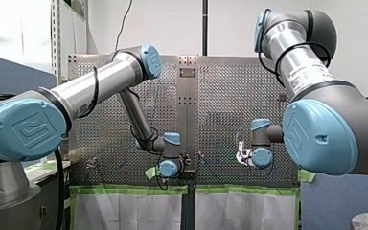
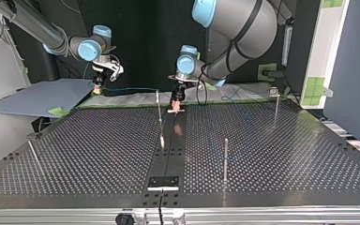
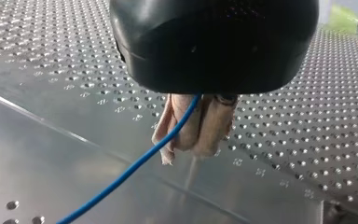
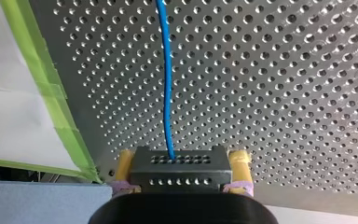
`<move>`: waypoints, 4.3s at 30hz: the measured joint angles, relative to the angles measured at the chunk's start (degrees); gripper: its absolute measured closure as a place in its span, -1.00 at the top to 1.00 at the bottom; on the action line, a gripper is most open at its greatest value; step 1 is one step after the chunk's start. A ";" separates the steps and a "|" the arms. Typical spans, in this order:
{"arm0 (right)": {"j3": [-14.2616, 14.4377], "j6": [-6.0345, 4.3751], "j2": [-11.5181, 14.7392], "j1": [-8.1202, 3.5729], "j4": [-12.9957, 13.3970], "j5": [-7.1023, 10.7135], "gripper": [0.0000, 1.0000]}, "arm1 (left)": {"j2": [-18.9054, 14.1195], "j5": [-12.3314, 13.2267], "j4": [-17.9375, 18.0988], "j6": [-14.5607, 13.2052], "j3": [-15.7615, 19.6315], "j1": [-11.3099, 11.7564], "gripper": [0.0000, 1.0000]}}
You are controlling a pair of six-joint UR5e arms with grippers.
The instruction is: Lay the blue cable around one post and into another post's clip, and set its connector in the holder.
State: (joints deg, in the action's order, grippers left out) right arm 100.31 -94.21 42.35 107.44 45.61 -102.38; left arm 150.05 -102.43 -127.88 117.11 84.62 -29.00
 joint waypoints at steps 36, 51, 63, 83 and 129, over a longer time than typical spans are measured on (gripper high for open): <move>-3.97 0.83 -0.71 -3.24 -2.08 2.10 -0.59 | -0.77 7.86 -7.22 -6.41 -0.50 3.77 1.00; -3.98 0.48 -0.98 -3.24 -2.44 3.14 -0.59 | -6.16 7.56 -11.16 -14.59 6.00 3.00 1.00; -3.96 0.38 -1.00 -3.29 -2.94 3.52 -0.59 | -6.86 9.38 -11.05 -16.58 8.39 -0.02 1.00; -4.01 0.24 -1.22 -3.60 -3.06 3.84 -0.59 | -10.93 6.50 -15.20 -19.00 8.53 -2.75 1.00; -4.00 -0.49 -1.51 -4.04 -3.62 4.89 -0.59 | -13.48 -7.26 -12.70 -21.03 13.12 -8.24 1.00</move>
State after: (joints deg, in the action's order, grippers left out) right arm 96.31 -94.70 40.84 103.40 41.99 -97.49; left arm 136.57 -109.69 -140.58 96.09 97.74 -37.24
